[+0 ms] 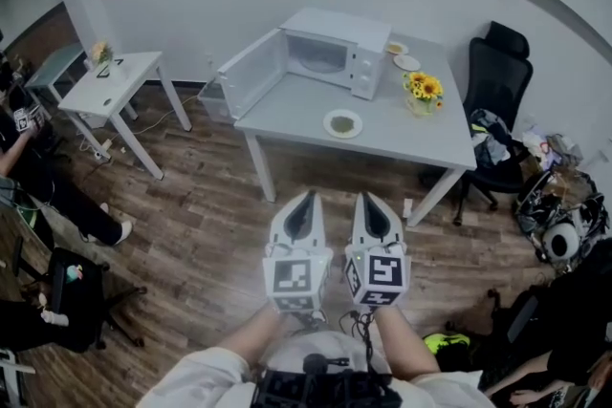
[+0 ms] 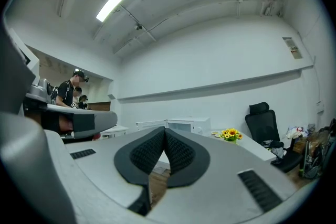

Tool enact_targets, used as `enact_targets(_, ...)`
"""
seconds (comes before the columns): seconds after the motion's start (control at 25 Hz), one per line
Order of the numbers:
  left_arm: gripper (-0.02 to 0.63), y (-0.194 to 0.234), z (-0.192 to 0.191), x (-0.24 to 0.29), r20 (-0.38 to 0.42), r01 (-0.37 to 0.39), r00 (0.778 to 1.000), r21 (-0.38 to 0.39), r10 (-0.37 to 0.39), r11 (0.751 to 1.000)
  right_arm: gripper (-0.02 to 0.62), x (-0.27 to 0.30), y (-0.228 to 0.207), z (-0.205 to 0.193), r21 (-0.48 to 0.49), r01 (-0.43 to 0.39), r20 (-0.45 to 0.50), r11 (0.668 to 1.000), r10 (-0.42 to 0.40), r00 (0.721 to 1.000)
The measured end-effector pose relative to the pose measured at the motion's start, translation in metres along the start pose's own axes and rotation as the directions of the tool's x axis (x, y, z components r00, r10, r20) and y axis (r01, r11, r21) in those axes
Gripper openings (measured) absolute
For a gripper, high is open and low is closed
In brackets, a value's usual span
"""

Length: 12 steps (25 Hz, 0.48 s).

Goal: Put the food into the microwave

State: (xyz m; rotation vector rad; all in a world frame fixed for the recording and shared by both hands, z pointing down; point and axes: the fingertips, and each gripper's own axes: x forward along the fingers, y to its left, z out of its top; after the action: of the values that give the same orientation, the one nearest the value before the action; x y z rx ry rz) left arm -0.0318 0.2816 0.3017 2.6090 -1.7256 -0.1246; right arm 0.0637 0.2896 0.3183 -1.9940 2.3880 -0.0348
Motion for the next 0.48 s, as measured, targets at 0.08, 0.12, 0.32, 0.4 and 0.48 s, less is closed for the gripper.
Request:
enact_targets(0.08, 0.009, 0.0, -0.004, 0.013, -0.01, -0.009, 1.0, -0.004, 0.008, 1.0, 0.021, 0.011, -0.009, 0.002, -0.004, 0.002, -0.002, 1.0, -0.002, 1.0)
enact_targets(0.12, 0.009, 0.001, -0.005, 0.02, -0.017, -0.014, 1.0, -0.007, 0.014, 1.0, 0.021, 0.018, -0.013, 0.002, -0.006, -0.001, -0.004, 1.0, 0.001, 1.0)
enact_targets(0.32, 0.009, 0.006, -0.006, 0.048, -0.023, -0.046, 0.999, 0.002, 0.046, 0.999, 0.021, 0.048, -0.027, 0.0, 0.005, -0.026, -0.01, 1.0, 0.026, 1.0)
enact_targets(0.4, 0.009, 0.009, -0.005, 0.058, -0.027, -0.051, 0.998, 0.004, 0.051, 0.999, 0.021, 0.058, -0.031, 0.001, 0.012, -0.029, -0.009, 1.0, 0.029, 1.0)
enact_targets(0.48, 0.009, 0.013, -0.007, 0.067, -0.036, -0.059, 0.998, 0.005, 0.06, 0.998, 0.021, 0.067, -0.034, 0.001, 0.017, -0.034, -0.01, 0.999, 0.034, 0.999)
